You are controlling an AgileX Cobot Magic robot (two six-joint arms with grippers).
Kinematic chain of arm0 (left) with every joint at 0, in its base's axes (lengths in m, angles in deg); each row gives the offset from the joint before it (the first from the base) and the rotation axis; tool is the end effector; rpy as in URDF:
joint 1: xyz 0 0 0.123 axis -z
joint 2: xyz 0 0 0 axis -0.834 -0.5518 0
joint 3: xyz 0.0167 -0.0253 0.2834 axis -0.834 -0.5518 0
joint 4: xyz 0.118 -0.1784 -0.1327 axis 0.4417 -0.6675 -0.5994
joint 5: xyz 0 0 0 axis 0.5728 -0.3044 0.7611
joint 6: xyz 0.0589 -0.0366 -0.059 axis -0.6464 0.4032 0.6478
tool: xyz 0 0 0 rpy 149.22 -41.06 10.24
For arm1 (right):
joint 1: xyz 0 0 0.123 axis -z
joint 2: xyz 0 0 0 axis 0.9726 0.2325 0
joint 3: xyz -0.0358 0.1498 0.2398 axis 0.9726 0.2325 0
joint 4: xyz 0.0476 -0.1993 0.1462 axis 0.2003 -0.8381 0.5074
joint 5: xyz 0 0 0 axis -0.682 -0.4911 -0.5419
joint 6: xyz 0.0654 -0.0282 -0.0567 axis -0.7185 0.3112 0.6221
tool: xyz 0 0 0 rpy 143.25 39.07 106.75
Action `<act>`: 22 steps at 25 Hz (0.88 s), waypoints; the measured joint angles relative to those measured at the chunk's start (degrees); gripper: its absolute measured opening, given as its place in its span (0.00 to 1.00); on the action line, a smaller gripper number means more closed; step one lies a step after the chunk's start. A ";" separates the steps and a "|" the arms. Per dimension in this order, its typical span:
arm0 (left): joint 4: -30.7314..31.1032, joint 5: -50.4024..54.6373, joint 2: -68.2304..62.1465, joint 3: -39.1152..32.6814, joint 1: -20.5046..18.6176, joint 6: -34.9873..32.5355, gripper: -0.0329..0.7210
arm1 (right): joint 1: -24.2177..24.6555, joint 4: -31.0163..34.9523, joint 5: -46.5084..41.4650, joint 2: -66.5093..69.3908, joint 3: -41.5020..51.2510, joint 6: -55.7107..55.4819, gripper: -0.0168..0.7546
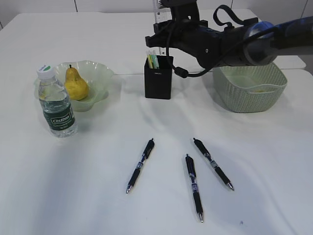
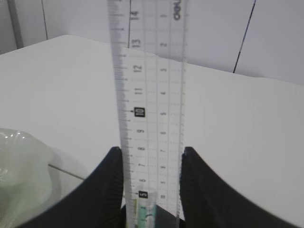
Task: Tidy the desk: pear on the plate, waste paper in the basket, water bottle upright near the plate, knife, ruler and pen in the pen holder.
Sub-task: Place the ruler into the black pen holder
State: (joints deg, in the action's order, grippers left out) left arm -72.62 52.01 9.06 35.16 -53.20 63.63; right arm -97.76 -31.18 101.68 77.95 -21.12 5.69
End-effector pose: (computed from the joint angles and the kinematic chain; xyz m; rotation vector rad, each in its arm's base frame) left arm 0.2703 -0.0167 0.3798 0.0412 2.6891 -0.0417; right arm 0.4921 0.1871 0.2167 -0.3766 1.7016 0.1652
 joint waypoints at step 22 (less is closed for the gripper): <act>-2.43 -1.68 0.00 0.00 0.00 0.00 0.36 | 0.46 0.60 -1.43 4.78 -2.97 0.04 0.41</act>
State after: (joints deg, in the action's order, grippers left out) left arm -75.05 50.33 9.06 35.16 -53.20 63.63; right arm -97.30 -30.58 100.25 82.73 -24.09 5.73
